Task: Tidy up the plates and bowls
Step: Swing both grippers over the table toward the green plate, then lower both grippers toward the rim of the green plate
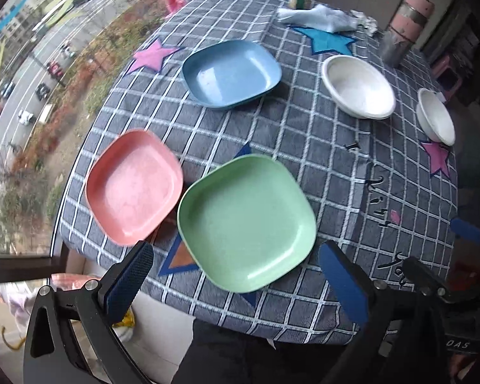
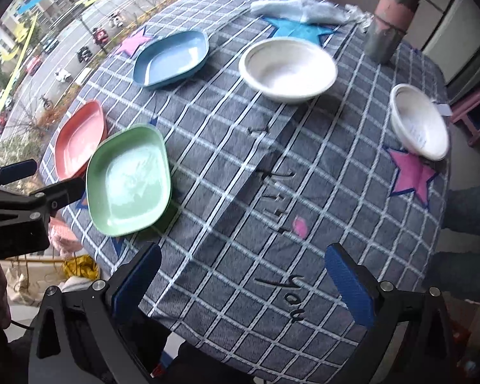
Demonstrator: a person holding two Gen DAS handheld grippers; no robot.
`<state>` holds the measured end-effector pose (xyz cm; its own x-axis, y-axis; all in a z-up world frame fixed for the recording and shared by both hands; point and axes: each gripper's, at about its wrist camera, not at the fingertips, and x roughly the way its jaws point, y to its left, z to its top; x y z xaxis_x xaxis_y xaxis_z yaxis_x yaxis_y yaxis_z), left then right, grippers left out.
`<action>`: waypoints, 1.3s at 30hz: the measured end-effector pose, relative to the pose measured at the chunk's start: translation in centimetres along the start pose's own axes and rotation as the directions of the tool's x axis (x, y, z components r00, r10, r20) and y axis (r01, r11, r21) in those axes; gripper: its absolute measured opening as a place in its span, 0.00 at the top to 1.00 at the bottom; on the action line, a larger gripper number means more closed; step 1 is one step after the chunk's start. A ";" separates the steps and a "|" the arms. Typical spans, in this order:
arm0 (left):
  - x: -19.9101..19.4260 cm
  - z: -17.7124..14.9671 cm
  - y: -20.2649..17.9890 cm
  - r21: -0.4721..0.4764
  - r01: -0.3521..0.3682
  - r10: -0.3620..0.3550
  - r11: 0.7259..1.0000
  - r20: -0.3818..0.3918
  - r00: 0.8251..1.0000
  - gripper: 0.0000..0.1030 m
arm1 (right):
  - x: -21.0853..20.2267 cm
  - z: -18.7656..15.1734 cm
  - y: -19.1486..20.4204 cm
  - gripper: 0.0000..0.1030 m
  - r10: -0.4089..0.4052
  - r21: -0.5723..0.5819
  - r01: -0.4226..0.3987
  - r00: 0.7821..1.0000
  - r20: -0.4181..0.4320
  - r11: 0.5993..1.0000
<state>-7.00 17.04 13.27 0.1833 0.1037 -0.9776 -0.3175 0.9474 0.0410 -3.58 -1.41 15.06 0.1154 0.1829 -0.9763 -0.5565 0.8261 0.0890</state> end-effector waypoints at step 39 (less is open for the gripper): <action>3.0 -3.1 3.7 -0.088 0.015 -0.022 0.996 -0.087 0.996 0.00 | 1.5 1.1 3.5 0.00 -0.054 -0.052 0.052 0.998 -0.034 0.997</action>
<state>-10.51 19.91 9.88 0.1089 0.0560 -0.9925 -0.3957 0.9183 0.0084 -4.48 2.37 14.16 0.1170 0.1194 -0.9859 -0.5914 0.8059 0.0275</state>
